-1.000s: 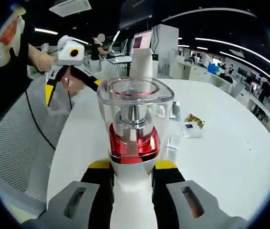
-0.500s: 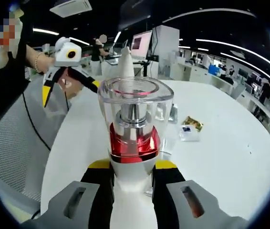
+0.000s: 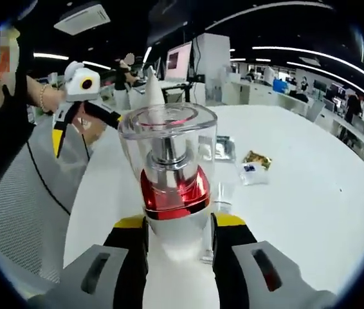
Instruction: Arrange the skincare products in the storage area until every visible bottle or jar stands upright without overlapping.
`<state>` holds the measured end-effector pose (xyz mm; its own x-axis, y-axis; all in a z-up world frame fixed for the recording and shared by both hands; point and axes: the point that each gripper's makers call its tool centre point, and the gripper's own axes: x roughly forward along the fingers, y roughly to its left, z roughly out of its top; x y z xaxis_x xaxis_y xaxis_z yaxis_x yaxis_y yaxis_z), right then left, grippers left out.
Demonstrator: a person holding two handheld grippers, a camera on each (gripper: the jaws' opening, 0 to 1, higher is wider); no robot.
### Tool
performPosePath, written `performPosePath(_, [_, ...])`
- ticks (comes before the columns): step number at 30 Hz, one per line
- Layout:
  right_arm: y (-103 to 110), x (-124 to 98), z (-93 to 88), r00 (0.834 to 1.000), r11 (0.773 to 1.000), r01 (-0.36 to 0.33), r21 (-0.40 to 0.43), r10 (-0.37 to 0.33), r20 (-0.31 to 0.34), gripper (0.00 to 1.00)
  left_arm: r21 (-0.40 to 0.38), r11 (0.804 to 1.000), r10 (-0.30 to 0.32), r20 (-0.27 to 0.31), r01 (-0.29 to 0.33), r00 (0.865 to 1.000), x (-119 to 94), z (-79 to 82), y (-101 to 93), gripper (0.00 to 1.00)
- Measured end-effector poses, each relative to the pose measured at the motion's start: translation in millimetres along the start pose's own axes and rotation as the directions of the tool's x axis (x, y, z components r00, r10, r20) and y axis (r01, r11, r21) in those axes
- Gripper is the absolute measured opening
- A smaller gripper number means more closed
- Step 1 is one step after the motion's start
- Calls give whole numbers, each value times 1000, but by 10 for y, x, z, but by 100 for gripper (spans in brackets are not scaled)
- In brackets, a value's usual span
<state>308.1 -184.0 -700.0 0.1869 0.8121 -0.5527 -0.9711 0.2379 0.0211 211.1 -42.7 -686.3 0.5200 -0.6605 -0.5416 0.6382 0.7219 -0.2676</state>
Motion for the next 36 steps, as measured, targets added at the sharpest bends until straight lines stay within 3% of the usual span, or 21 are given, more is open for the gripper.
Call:
performPosePath(9, [57,-19,-70,999,999,18,35,-17,-28,45,-7,1000,6,2,-6,1000,-11,57,-16,95])
performPosePath(12, [95,-38,-26,1000,996,30,79,-30,-1,48,-17,1000,7,-5,-7,1000,-21,55,-31,95])
performPosePath(17, [141,-70,-72,998,993,55,106,-54,-8,55,-43,999,11,-3,-11,1000,-42,39,-23,96])
performPosePath(22, [129,-122,-122,993,983,118,144,-115,-23,71,-58,998,24,7,-24,1000,-78,52,-10,98])
performPosePath(27, [156,-172,-135,988,974,151,171,-150,-19,77,-118,992,40,29,-36,999,-139,60,63,99])
performPosePath(36, [288,-258,-141,982,958,191,214,-190,-23,83,-140,987,78,38,-72,996,-276,34,174,97])
